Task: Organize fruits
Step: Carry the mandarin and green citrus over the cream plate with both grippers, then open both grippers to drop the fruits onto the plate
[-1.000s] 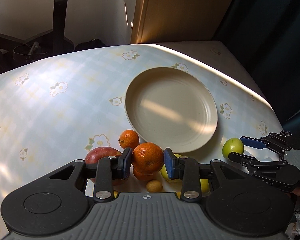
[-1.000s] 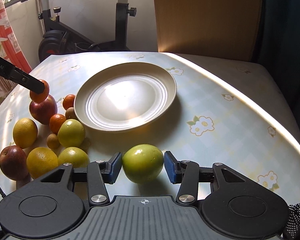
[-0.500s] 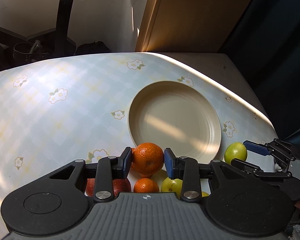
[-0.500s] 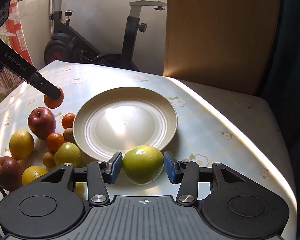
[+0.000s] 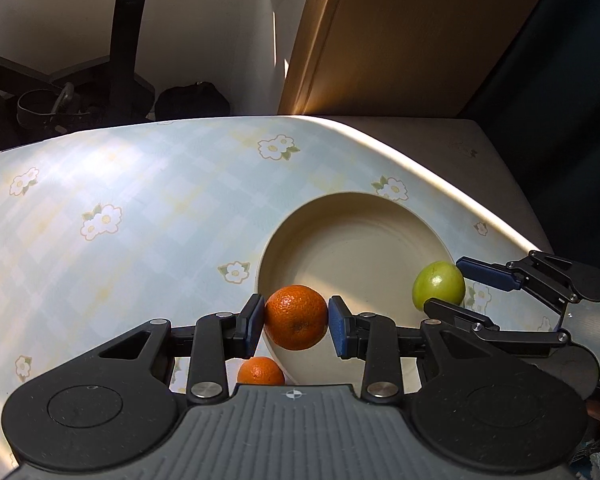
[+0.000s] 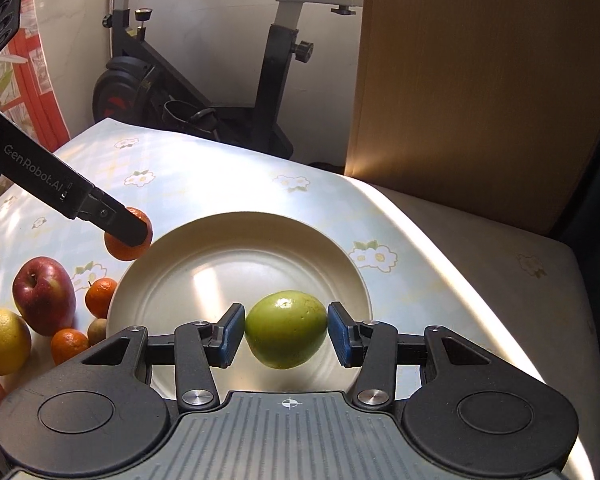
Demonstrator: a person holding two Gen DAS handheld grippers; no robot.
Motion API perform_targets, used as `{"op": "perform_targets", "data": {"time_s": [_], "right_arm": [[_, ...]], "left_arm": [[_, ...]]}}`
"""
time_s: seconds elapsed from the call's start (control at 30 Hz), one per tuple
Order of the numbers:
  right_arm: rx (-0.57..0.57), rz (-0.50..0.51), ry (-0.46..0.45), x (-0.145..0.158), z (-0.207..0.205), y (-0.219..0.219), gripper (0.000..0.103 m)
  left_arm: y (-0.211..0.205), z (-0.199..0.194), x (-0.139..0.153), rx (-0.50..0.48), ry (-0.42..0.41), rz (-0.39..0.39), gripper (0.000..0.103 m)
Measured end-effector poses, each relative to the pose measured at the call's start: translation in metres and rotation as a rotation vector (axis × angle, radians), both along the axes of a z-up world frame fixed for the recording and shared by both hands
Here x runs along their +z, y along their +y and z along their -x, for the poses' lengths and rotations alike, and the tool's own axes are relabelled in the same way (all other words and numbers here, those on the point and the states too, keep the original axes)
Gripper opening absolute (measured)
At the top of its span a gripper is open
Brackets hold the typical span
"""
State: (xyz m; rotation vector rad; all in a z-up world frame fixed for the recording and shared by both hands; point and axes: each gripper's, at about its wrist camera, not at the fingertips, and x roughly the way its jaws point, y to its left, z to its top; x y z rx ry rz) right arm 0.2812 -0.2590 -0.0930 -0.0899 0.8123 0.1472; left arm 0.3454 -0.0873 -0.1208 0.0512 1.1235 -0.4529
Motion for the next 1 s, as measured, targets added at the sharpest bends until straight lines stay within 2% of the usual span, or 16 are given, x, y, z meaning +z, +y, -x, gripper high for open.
{"op": "perform_targets", "data": {"time_s": [0.3, 0.53, 0.7, 1.0], "right_arm": [[0.024, 0.083, -0.005, -0.013, -0.02, 0.007, 0.042], [0.007, 0.064, -0.012, -0.015, -0.029, 0.003, 0.042], [-0.011, 0.054, -0.021, -0.015, -0.036, 0.003, 0.042], [-0.079, -0.033, -0.071, 0.003, -0.025, -0.007, 0.046]], "left_arm": [[-0.011, -0.018, -0.022, 0.008, 0.048, -0.023, 0.037], [-0.012, -0.028, -0.036, 0.025, 0.082, -0.022, 0.037], [-0.012, -0.026, -0.031, 0.02, 0.077, -0.014, 0.037], [-0.001, -0.028, -0.024, 0.065, 0.102, 0.063, 0.041]]}}
